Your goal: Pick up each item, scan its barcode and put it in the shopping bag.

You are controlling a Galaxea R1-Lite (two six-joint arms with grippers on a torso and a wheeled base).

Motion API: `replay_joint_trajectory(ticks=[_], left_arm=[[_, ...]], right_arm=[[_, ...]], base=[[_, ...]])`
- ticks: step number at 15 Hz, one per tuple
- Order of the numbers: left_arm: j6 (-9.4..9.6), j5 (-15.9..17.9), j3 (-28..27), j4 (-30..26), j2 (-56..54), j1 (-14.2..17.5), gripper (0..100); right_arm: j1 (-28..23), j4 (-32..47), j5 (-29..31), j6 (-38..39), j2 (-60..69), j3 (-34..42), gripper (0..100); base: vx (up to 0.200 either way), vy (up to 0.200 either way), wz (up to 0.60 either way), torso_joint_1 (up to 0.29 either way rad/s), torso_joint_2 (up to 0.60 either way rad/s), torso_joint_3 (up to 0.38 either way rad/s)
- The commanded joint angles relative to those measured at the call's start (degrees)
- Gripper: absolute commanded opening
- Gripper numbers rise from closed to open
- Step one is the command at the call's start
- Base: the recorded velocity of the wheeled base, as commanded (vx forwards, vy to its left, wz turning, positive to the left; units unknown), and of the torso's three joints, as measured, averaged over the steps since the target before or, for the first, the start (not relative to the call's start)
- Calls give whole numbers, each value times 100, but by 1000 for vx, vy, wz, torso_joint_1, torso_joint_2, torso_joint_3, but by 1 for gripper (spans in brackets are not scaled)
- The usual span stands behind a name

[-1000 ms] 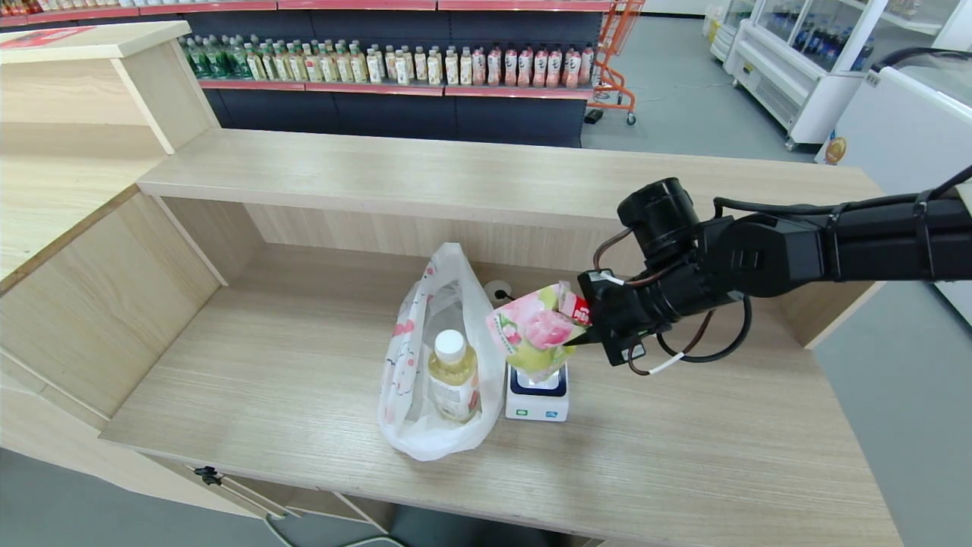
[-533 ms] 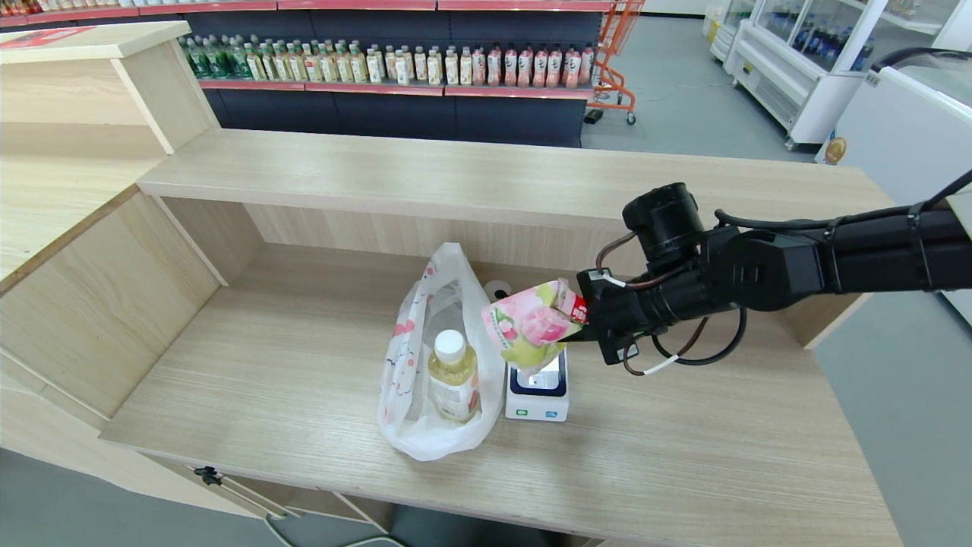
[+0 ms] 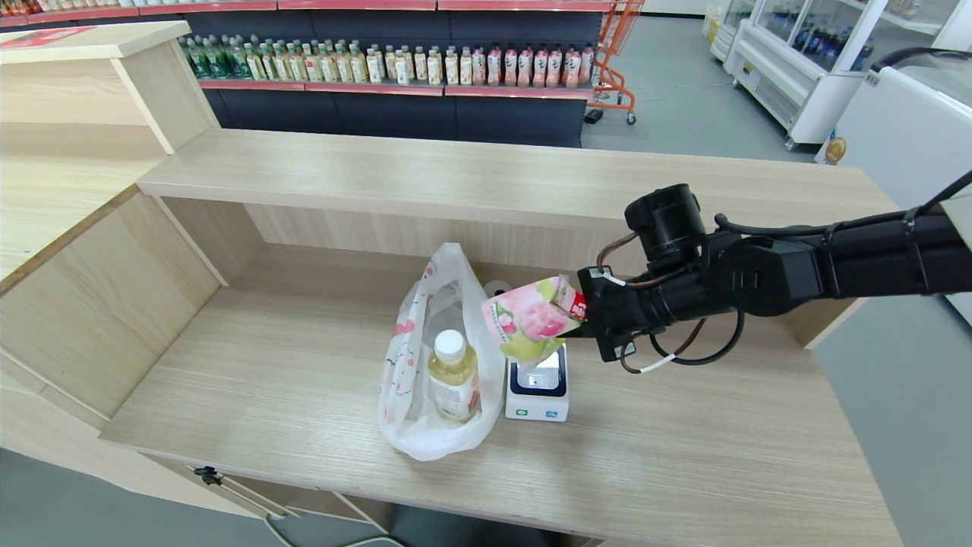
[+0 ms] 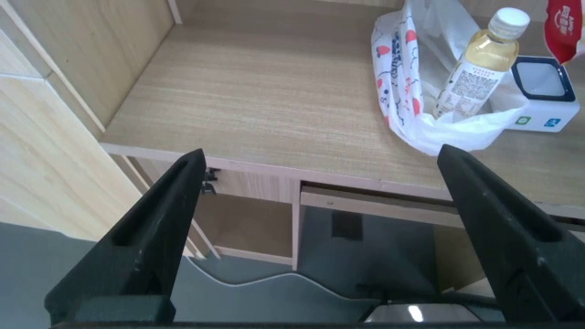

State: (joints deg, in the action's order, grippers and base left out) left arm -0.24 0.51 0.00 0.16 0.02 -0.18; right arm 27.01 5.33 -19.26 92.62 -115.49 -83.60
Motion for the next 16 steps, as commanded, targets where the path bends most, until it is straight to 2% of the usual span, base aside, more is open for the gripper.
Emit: replay_joint_trajectory(ticks=[1, 5, 16], left_arm=[[-2, 2, 0, 2, -2, 1, 100], [-2, 2, 0, 2, -2, -8, 100], [-2, 2, 0, 2, -2, 1, 100]], right_arm=[[6, -102, -34, 28, 9, 72, 0], [-12, -691, -174, 195, -8, 371, 0], [-12, -709, -271, 265, -52, 459, 0]], base=[[0, 0, 0, 0, 0, 0], [0, 0, 0, 0, 0, 0], [0, 0, 0, 0, 0, 0]])
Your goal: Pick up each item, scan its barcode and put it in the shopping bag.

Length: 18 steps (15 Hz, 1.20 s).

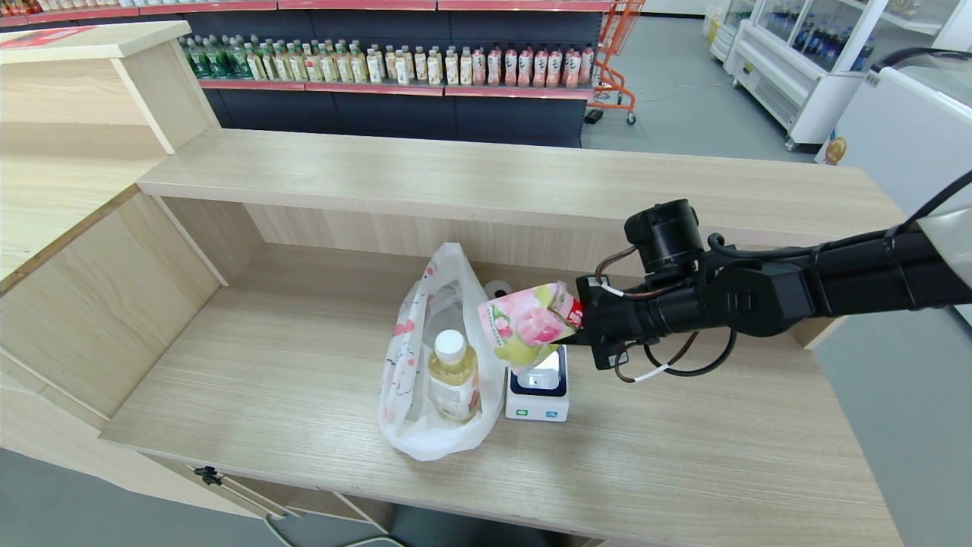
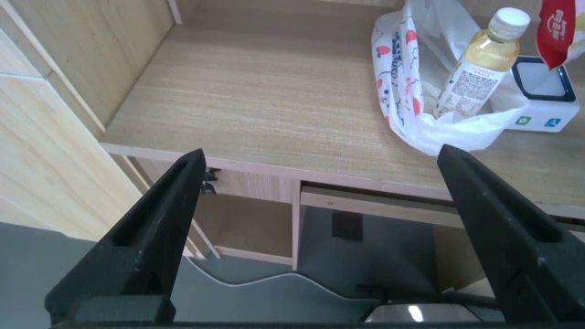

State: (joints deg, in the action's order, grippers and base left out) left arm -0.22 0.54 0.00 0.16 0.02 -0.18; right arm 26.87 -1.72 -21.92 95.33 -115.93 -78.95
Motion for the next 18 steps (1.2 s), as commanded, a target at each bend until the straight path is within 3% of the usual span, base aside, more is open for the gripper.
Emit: replay_joint_trajectory(ticks=[1, 7, 10, 13, 14, 16, 18], left_arm=[[-4, -1, 0, 2, -2, 1, 100], [-4, -1, 0, 2, -2, 1, 100], [-4, -1, 0, 2, -2, 1, 100], [-4, -1, 0, 2, -2, 1, 100], [-4, -1, 0, 2, -2, 1, 100], [-4, -1, 0, 2, -2, 1, 100], [-4, -1, 0, 2, -2, 1, 100]], right_arm=[[3, -4, -5, -6, -8, -7, 0], [-129, 5, 47, -67, 712, 151, 0], [-191, 84, 170, -507, 1213, 99, 0], [3, 1191, 1621, -3934, 2321, 951, 0], [3, 1341, 2280, -5376, 2734, 1654, 0], [20, 884, 2376, -6518, 3270, 2393, 0], [3, 796, 2412, -7230, 3384, 2612, 0]], base=[[0, 0, 0, 0, 0, 0], [0, 0, 0, 0, 0, 0], [0, 0, 0, 0, 0, 0], [0, 0, 0, 0, 0, 0], [0, 0, 0, 0, 0, 0], [0, 0, 0, 0, 0, 0], [0, 0, 0, 0, 0, 0]])
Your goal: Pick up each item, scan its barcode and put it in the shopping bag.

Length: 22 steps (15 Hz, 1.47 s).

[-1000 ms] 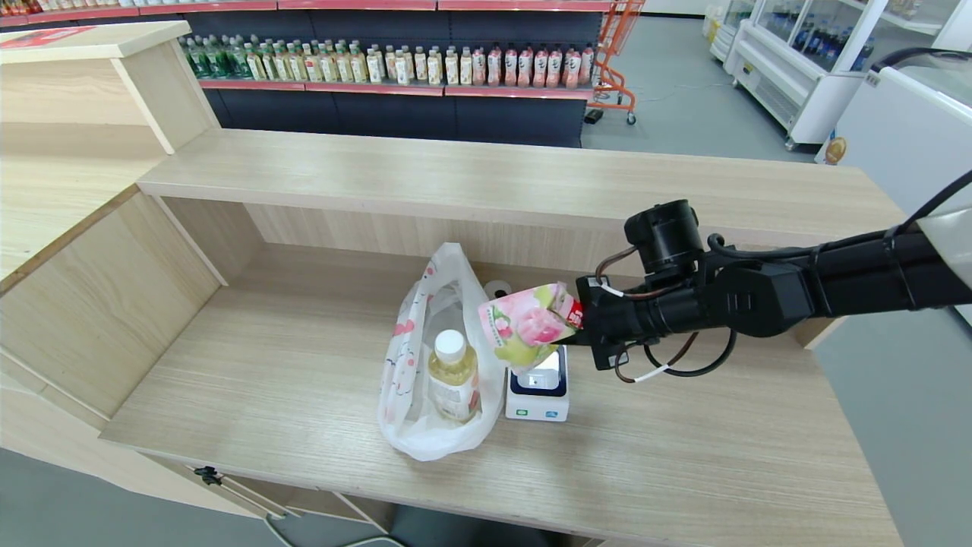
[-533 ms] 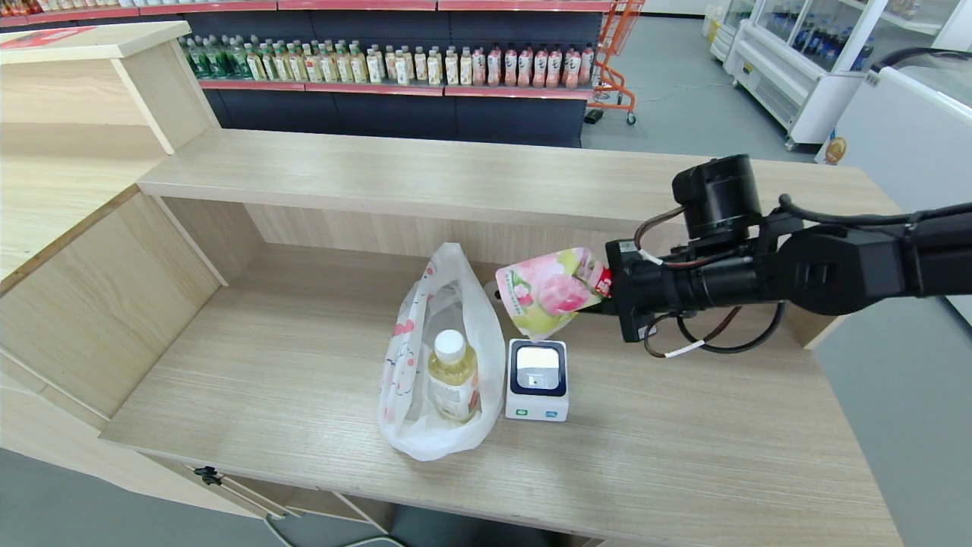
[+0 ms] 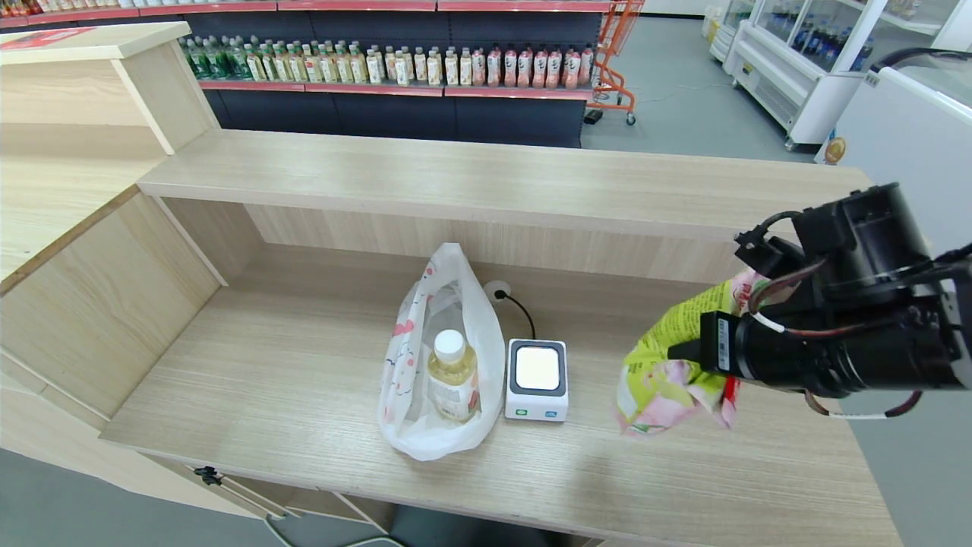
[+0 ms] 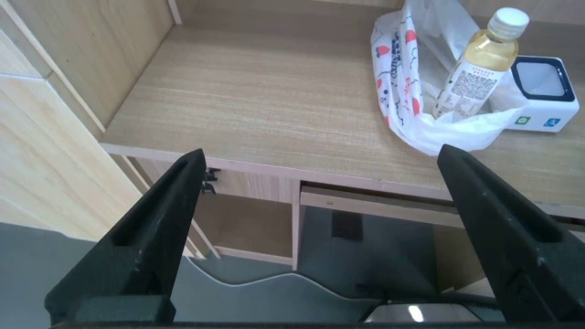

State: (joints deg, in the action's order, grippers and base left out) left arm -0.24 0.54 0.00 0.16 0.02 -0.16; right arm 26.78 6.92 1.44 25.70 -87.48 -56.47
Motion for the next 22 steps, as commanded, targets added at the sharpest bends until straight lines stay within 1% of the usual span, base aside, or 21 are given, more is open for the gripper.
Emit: replay_joint_trajectory(ticks=[1, 2, 3, 4, 6, 7, 8, 9, 10, 12, 15, 16, 17, 20, 21, 22], left_arm=[[-2, -1, 0, 2, -2, -2, 100], [-2, -1, 0, 2, -2, -2, 100], [-2, -1, 0, 2, -2, -2, 100], [-2, -1, 0, 2, -2, -2, 100], [7, -1, 0, 2, -2, -11, 100], [7, -1, 0, 2, -2, -2, 100], [7, -1, 0, 2, -2, -2, 100], [7, -1, 0, 2, -2, -2, 100], [-2, -1, 0, 2, -2, -11, 100], [-2, -1, 0, 2, -2, -2, 100], [-20, -1, 0, 2, -2, -11, 100], [-11, -1, 0, 2, -2, -2, 100], [-20, -10, 0, 2, -2, -2, 100], [7, -1, 0, 2, -2, -2, 100], [7, -1, 0, 2, -2, -2, 100], [-2, -1, 0, 2, -2, -2, 100]], right_arm=[[-15, -77, 93, -592, 539, 400, 0], [-77, -95, 102, -944, 530, 426, 0], [-103, -121, 111, -1111, 521, 435, 0], [-112, -385, 225, -1533, 486, 505, 0], [-112, -1035, 278, -1928, 469, 742, 0], [-112, -1185, 278, -2034, 469, 804, 0], [-103, -1536, 243, -2104, 469, 936, 0], [-94, -1642, 234, -2104, 469, 945, 0], [-77, -1905, 208, -2095, 451, 1006, 0], [-77, -2064, 23, -2113, 477, 1032, 0], [-85, -2116, -109, -2060, 548, 971, 0], [-85, -2301, -276, -2069, 618, 1006, 0], [-103, -2529, -293, -2104, 618, 1059, 0], [-138, -2714, -302, -2174, 434, 1015, 0], [-244, -2890, -311, -2332, 240, 1006, 0], [-393, -3303, -346, -2596, -67, 1006, 0]], base=[[0, 0, 0, 0, 0, 0], [0, 0, 0, 0, 0, 0], [0, 0, 0, 0, 0, 0], [0, 0, 0, 0, 0, 0], [0, 0, 0, 0, 0, 0], [0, 0, 0, 0, 0, 0], [0, 0, 0, 0, 0, 0], [0, 0, 0, 0, 0, 0], [0, 0, 0, 0, 0, 0], [0, 0, 0, 0, 0, 0], [0, 200, 0, -7, 2, 1], [0, 200, 0, 7, -2, 2], [0, 200, 0, 32, 17, -2], [0, 200, 0, -4, -2, 4], [0, 200, 0, 2, 7, 2], [0, 0, 0, 0, 0, 0]])
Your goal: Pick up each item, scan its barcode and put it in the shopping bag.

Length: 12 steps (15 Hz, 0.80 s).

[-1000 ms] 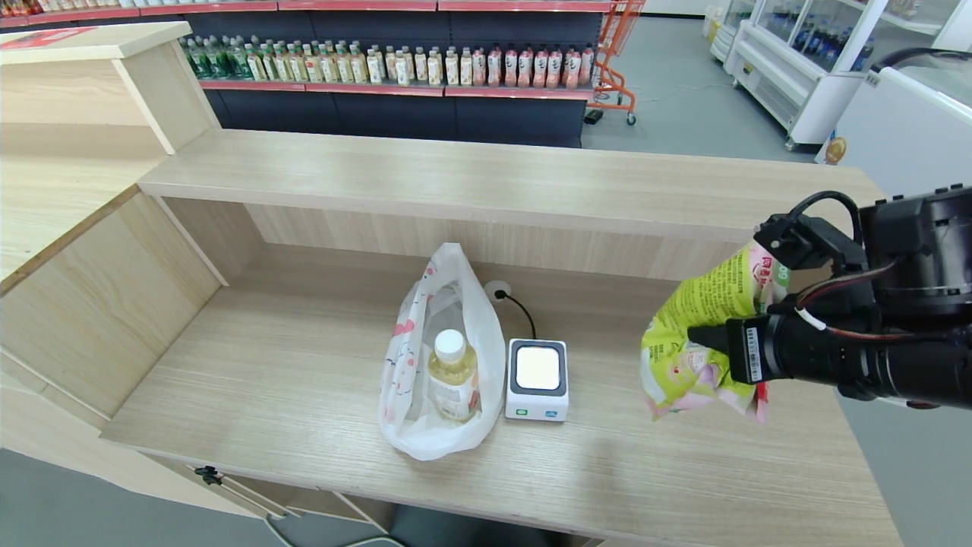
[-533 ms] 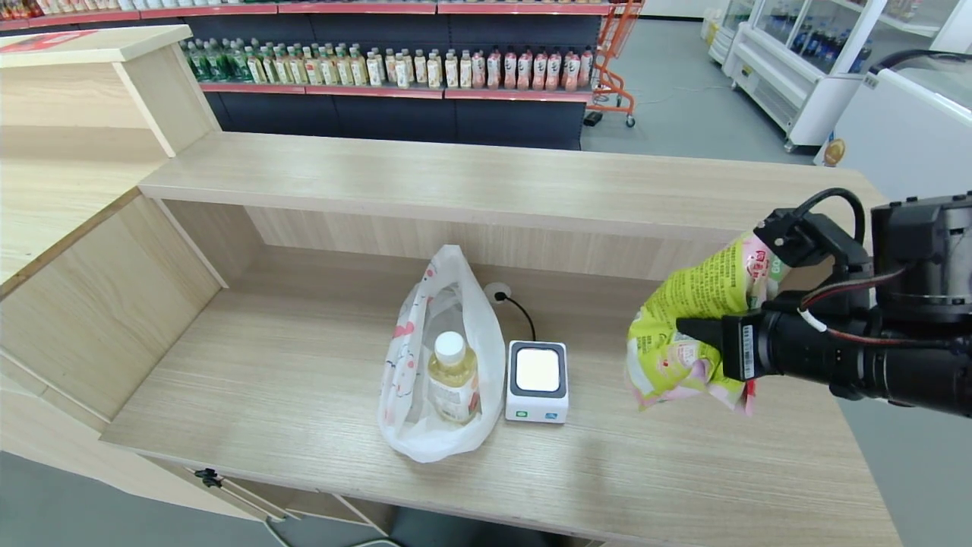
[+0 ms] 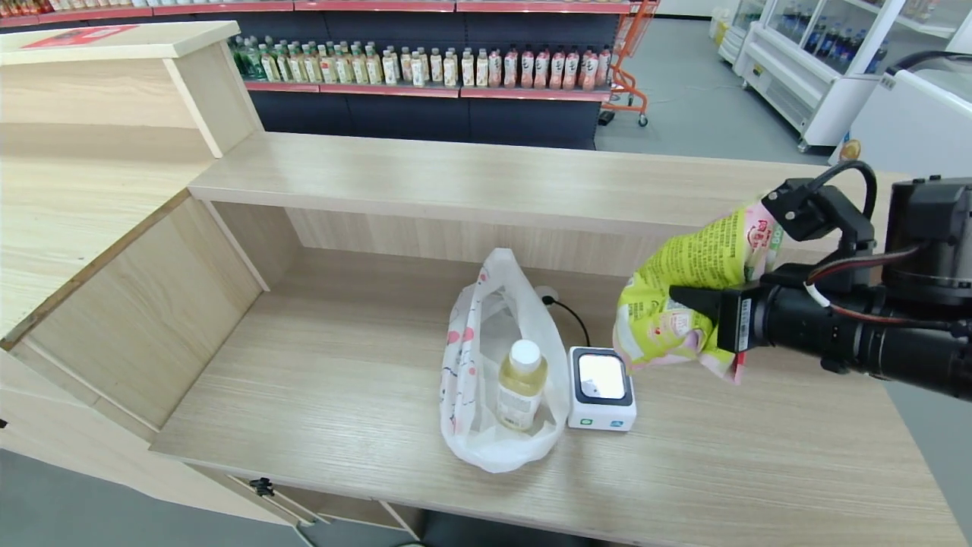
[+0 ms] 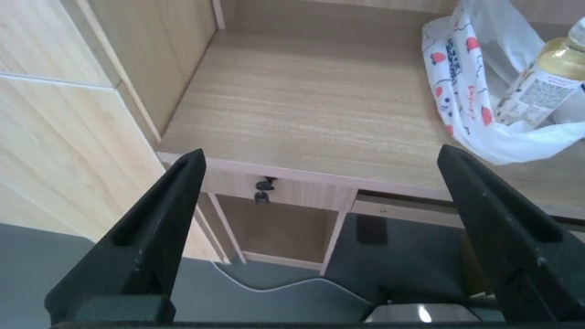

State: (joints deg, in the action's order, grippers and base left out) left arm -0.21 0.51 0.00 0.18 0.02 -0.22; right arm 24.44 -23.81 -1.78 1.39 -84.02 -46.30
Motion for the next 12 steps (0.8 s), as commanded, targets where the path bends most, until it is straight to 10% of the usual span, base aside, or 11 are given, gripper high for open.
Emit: replay_joint_trajectory(ticks=[1, 12], left_arm=[[-6, 2, 0, -1, -2, 4, 100], [-6, 2, 0, -1, -2, 4, 100]], right_arm=[[-247, -458, -68, -280, -572, -11, 0], [-766, -3183, -1958, -1545, -2892, -81, 0]], base=[[0, 0, 0, 0, 0, 0], [0, 0, 0, 0, 0, 0]])
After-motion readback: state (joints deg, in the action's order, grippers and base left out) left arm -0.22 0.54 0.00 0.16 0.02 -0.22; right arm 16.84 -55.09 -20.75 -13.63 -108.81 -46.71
